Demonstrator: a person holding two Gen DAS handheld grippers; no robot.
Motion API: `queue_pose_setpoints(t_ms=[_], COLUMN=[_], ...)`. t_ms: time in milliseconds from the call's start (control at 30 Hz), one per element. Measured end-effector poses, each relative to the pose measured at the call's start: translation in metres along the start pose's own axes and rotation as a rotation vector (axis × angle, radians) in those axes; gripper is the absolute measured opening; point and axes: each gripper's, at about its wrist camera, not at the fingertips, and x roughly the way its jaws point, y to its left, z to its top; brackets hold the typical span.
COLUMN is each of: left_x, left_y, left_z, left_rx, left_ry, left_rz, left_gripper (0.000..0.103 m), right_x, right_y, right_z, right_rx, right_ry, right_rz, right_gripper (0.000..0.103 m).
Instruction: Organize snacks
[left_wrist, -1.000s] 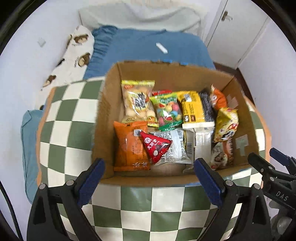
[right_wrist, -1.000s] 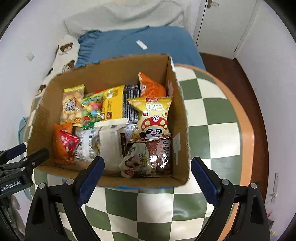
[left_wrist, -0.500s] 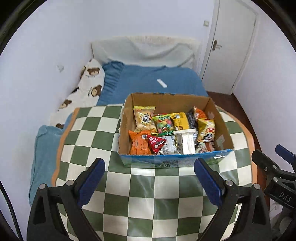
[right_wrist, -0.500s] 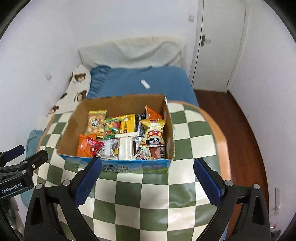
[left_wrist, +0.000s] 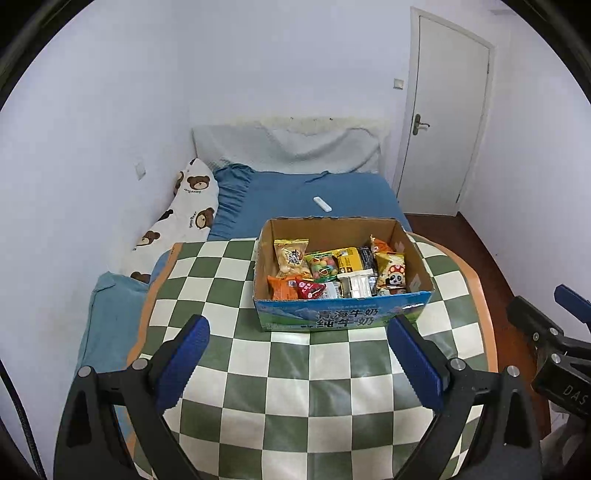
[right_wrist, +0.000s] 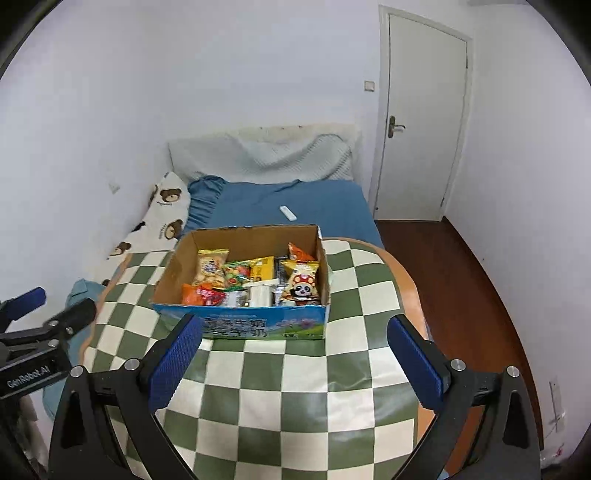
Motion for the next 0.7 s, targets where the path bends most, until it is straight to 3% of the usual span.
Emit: queue_pose_setpoints(t_ms=[233,700], left_x=[-0.008,0.063], left_y=[-0.005,-0.004], left_z=[-0.003,0.02], left_rx=[-0.001,-0.007], left_ry=[-0.008,0.034], left_rz=[0.005,0.048], left_gripper=[0.099,0.101], right_x=[-0.024,0.046], right_y=[0.004,-0.003], right_z=[0.0,0.016], right_rx=[-0.001,0.03], right_ry=[-0.031,-0.018], right_rz=[0.029,-0.017], right_gripper=[0.102,0.102])
